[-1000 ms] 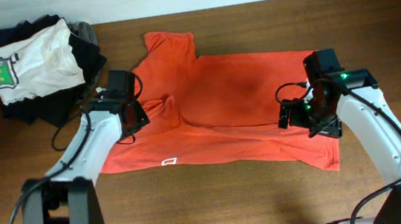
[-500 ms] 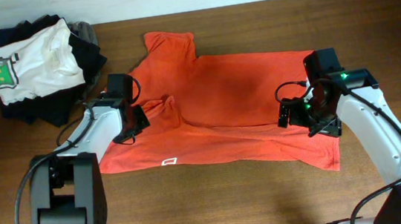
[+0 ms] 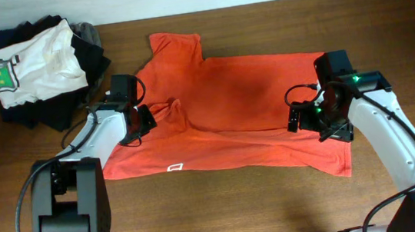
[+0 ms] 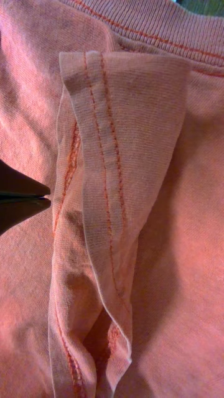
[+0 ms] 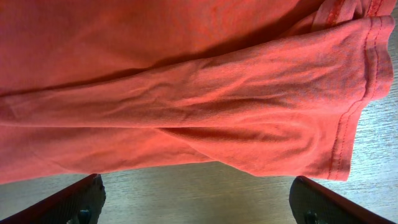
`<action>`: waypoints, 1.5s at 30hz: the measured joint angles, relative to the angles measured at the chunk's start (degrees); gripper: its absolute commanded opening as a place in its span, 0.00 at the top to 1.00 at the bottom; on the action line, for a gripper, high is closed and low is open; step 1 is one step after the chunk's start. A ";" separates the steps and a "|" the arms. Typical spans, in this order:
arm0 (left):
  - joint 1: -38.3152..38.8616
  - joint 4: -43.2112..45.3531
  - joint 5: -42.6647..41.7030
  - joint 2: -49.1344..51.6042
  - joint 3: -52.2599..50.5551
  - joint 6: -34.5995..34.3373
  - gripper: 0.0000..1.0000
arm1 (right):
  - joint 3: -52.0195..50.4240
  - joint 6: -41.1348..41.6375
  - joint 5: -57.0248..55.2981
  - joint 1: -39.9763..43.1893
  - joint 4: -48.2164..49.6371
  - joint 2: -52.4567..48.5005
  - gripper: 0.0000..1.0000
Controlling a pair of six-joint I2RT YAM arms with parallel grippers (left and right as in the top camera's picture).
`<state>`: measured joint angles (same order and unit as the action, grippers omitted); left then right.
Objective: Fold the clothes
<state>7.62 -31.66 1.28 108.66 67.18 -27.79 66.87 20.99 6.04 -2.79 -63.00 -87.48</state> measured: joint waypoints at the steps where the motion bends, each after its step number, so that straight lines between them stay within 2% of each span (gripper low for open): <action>1: 0.00 0.37 -0.04 0.00 0.00 0.00 0.99 | 0.00 -0.04 0.02 0.00 -0.02 0.00 0.02; 14: 0.00 11.26 -0.50 3.39 0.04 0.00 0.99 | 0.00 -0.52 -2.21 0.00 -1.31 0.00 0.02; 22: 0.00 11.32 -0.50 3.43 5.62 0.17 0.99 | 0.00 -0.63 -3.04 0.00 -1.31 0.00 0.02; 25: 0.00 6.71 -0.46 3.43 9.07 1.20 0.99 | 0.00 -0.66 -3.19 0.00 -1.31 0.00 0.02; 26: 0.00 2.69 -0.42 3.39 10.58 1.42 0.98 | 0.00 -0.66 -3.21 0.00 -1.31 0.00 0.02; 27: 0.00 -0.09 -0.24 3.10 11.43 1.57 0.87 | 0.00 -0.68 -3.21 0.00 -1.29 0.00 0.02; 28: 0.00 -3.80 0.26 2.56 12.39 1.81 0.65 | 0.00 -0.66 -3.21 0.00 -1.25 0.00 0.02; 29: 0.00 -7.52 1.22 1.51 12.81 1.92 0.31 | 0.00 -0.66 -3.23 0.00 -1.31 0.00 0.02; 30: -0.07 -10.32 2.43 0.28 12.96 2.54 0.20 | 0.00 -0.68 -3.21 0.00 -1.29 0.00 0.02; 32: -0.39 -16.13 5.53 -1.95 13.35 2.51 0.16 | 0.00 -0.68 -3.23 0.00 -1.29 0.00 0.02; 33: -0.98 -18.14 6.95 -2.97 13.40 2.56 0.04 | 0.00 -0.70 -3.23 0.00 -1.25 0.00 0.02; 34: -2.03 -19.12 7.72 -3.41 13.40 2.51 0.01 | 0.00 -0.68 -3.23 0.00 -1.22 0.00 0.02; 39: -8.70 -16.72 2.21 -2.64 12.59 3.43 0.03 | 0.00 -0.68 -3.23 0.00 -1.27 0.00 0.02; 41: -9.81 -15.08 -0.83 -1.42 12.57 4.90 0.11 | 0.00 -0.66 -3.23 0.00 -1.27 0.00 0.02; 42: -9.90 -14.32 -2.34 -0.55 12.57 5.42 0.19 | 0.00 -0.68 -3.23 0.00 -1.29 0.00 0.02; 45: -9.51 -12.81 -5.97 2.03 12.44 7.04 0.24 | 0.00 -0.66 -3.26 0.00 -1.29 0.00 0.02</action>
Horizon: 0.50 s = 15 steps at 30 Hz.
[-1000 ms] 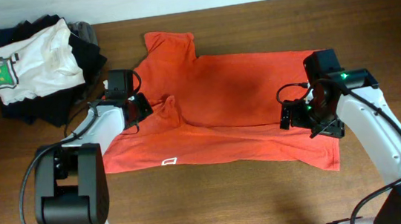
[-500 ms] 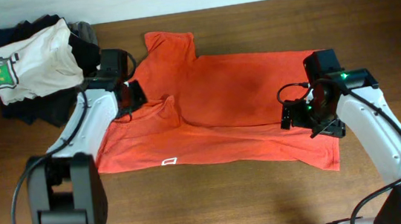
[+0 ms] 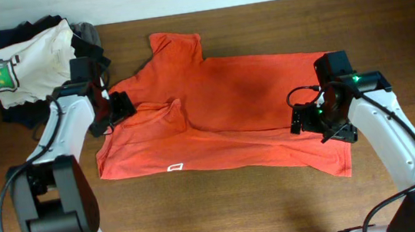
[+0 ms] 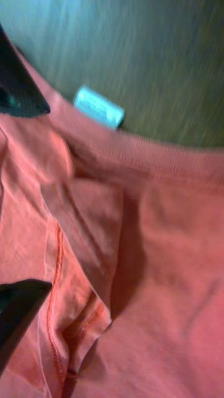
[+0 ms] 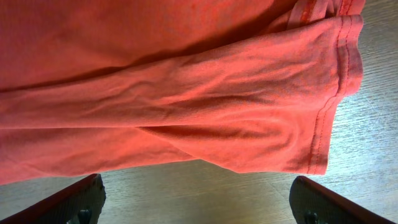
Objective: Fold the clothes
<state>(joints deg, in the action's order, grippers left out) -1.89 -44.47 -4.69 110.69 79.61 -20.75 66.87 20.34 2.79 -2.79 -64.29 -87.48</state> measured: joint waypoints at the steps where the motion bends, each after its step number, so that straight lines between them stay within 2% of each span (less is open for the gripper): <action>1: 0.15 0.22 -0.46 0.46 -0.02 0.09 0.24 | 0.00 -0.02 0.02 0.00 0.02 0.00 0.02; 3: 0.59 0.66 -1.40 1.57 -0.02 0.26 0.26 | 0.00 -0.02 0.02 0.00 0.00 0.00 0.02; 8: 1.09 1.05 -2.45 3.52 -0.17 0.52 0.39 | 0.00 -0.02 0.02 0.00 0.09 0.00 0.02; 11: 1.07 1.44 -2.51 3.54 -0.22 0.85 0.40 | 0.00 -0.04 0.02 0.00 0.09 0.00 0.01; 14: 1.07 1.49 -2.51 3.56 -0.22 0.85 0.48 | 0.00 -0.02 0.02 0.00 0.07 0.00 0.02; 15: 1.07 1.57 -2.54 3.58 -0.22 0.87 0.54 | 0.00 0.00 0.02 0.00 0.07 0.00 0.02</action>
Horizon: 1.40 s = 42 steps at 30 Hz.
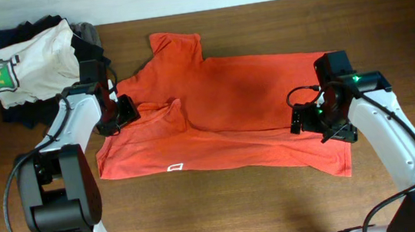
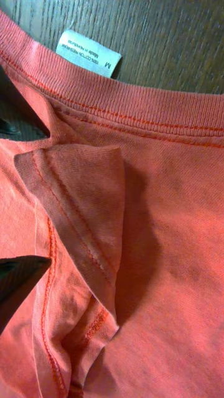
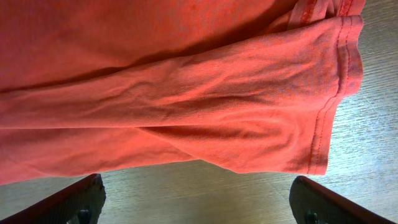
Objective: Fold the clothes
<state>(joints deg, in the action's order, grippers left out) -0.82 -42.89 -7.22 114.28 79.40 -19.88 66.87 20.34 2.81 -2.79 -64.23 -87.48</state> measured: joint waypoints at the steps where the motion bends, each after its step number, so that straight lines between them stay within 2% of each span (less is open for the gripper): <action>1: 0.00 0.33 -0.07 0.17 0.00 0.02 0.61 | 0.00 -0.02 0.00 0.00 0.00 0.00 0.02; 2: 0.00 0.76 -0.09 0.44 0.00 0.28 0.67 | 0.00 -0.04 0.00 0.00 0.00 0.00 0.02; 4: 0.00 1.42 -0.13 1.11 0.00 0.26 0.92 | 0.00 -0.02 0.00 0.00 0.00 0.00 0.02; 5: 0.00 1.86 -0.13 1.44 0.00 0.48 0.98 | 0.00 -0.02 0.00 0.00 0.00 0.00 0.02; 10: 0.00 5.09 -0.13 1.57 -0.02 0.37 0.99 | 0.00 -0.02 0.00 0.00 0.02 0.00 0.02; 15: 0.00 12.68 -0.31 1.60 -0.15 -2.60 0.99 | 0.00 0.00 0.00 0.00 0.13 0.00 0.02; 16: 0.00 13.81 -0.31 1.60 -0.15 -3.34 0.92 | 0.00 0.00 0.00 0.00 0.13 0.00 0.02; 18: 0.02 15.96 -0.33 1.60 -0.13 -4.79 0.32 | 0.00 -0.02 0.00 0.00 0.13 0.00 0.02; 19: 0.00 16.48 -0.35 1.60 -0.15 -5.33 0.05 | 0.00 -0.02 0.00 0.00 0.13 0.00 0.02; 20: 0.02 17.38 -0.35 1.60 -0.15 -5.84 0.01 | 0.00 0.00 0.00 0.00 0.13 0.00 0.02; 26: 0.02 18.38 -0.35 1.60 -0.15 -7.21 0.01 | 0.00 0.00 -0.02 0.00 0.13 0.00 0.02; 32: 0.07 10.34 -0.33 -0.61 -0.28 -7.21 0.01 | 0.00 -0.02 0.00 0.00 0.02 0.00 0.01; 33: 0.09 7.34 -0.39 -2.10 -0.37 -7.17 0.01 | 0.00 0.00 0.00 0.00 -0.04 0.00 0.06; 34: 0.17 2.69 -0.31 -4.79 -0.46 -6.91 0.07 | 0.00 -0.11 0.00 0.00 -0.13 0.00 0.25; 35: 0.35 -0.26 -0.33 -6.56 -0.42 -6.38 0.18 | 0.00 -0.20 -0.02 0.00 -0.09 0.00 0.40; 37: 0.98 -6.27 -0.35 -9.35 -0.20 -5.51 0.32 | -0.09 -0.37 0.04 0.00 0.02 0.00 0.56; 39: 2.40 -9.81 -0.28 -10.58 -0.57 -4.39 0.65 | -1.29 -0.04 0.92 0.00 1.57 0.00 0.72; 42: 4.98 -8.31 -0.37 -10.49 -3.74 -4.00 0.92 | -5.01 -0.72 3.48 0.00 5.66 0.00 0.87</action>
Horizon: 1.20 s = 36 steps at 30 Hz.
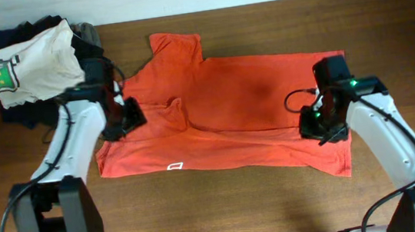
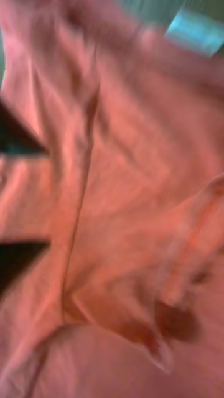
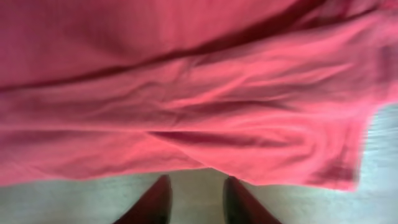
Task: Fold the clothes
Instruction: 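Grasp the shirt's lower left and right corners with both grippers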
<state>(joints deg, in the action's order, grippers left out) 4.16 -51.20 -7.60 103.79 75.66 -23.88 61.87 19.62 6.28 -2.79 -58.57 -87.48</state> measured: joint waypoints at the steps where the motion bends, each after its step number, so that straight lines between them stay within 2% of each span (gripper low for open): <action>1: 0.92 1.14 0.00 0.09 -1.88 0.37 0.97 | -2.38 0.35 1.22 -0.04 2.10 0.00 0.93; 5: 3.15 6.64 -0.17 1.36 -8.33 0.57 0.99 | -7.48 0.50 2.89 -0.22 6.78 -0.07 0.96; 10: 2.38 13.31 -0.92 3.04 -12.83 -0.11 0.99 | -13.33 5.97 1.03 -0.22 16.13 -0.35 0.96; 18: -2.78 10.01 -4.46 4.55 -11.52 -1.95 0.99 | -17.14 10.97 -0.70 2.14 19.41 -3.87 0.96; 23: -6.62 4.83 -3.72 4.28 -11.37 -5.11 0.99 | -16.76 11.91 -0.33 6.95 15.98 -4.00 0.96; 28: -8.46 -2.64 2.23 1.73 -13.51 -6.27 0.99 | -16.04 11.93 -1.92 11.32 9.40 -4.74 0.96; 32: -8.70 -8.44 5.35 -5.11 -15.02 -6.67 0.99 | -14.73 11.96 -4.61 12.35 3.45 -4.61 0.96; 36: -8.70 -12.22 6.78 -17.42 -15.02 -7.69 0.99 | -13.90 11.98 -6.43 12.41 -1.88 0.22 0.96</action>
<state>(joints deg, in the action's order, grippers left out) -4.54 -63.42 -0.82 86.37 60.64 -31.57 47.97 31.59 -0.14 9.63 -60.45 -87.26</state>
